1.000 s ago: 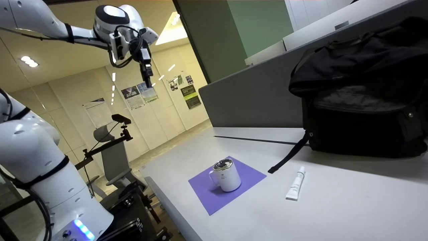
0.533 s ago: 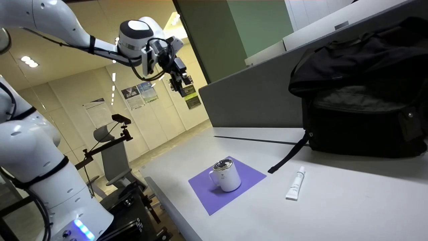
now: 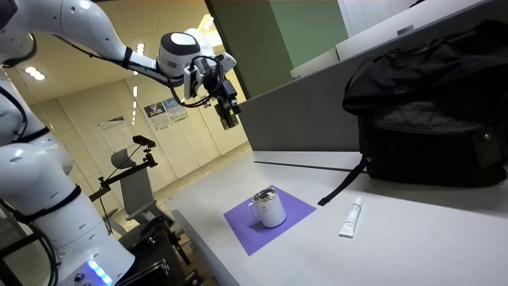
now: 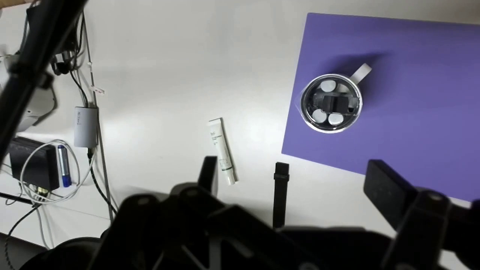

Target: Open the small opening on top of the silver cup.

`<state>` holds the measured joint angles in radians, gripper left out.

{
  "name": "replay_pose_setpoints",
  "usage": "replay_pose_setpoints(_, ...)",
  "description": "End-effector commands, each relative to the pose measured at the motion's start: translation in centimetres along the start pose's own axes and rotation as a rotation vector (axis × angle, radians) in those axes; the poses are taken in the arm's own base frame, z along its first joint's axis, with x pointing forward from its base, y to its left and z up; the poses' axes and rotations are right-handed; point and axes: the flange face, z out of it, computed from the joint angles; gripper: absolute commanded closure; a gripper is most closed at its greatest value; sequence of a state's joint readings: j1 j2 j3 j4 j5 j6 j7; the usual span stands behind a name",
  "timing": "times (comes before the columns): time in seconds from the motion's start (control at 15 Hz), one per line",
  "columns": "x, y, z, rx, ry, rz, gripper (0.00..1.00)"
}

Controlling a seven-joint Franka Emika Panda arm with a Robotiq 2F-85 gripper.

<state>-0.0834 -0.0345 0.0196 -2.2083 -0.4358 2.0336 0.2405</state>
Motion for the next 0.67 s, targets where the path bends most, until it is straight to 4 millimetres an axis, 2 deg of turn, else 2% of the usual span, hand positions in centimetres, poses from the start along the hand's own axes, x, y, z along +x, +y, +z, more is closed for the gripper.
replay_pose_setpoints(0.0,0.0,0.0,-0.2,0.000,0.001,0.000,0.00)
replay_pose_setpoints(0.13,0.0,0.1,-0.2,0.000,0.002,0.001,0.00)
replay_pose_setpoints(0.2,0.2,-0.8,1.4,0.012,-0.034,-0.083,0.00)
replay_pose_setpoints(0.27,0.6,-1.3,2.9,-0.005,-0.057,-0.083,0.00)
replay_pose_setpoints(0.33,0.6,-1.7,4.8,0.005,-0.091,-0.102,0.25)
replay_pose_setpoints(0.4,0.7,-2.0,6.2,0.008,-0.112,-0.113,0.26)
replay_pose_setpoints(0.6,1.0,-2.8,10.2,0.025,-0.130,-0.133,0.47)
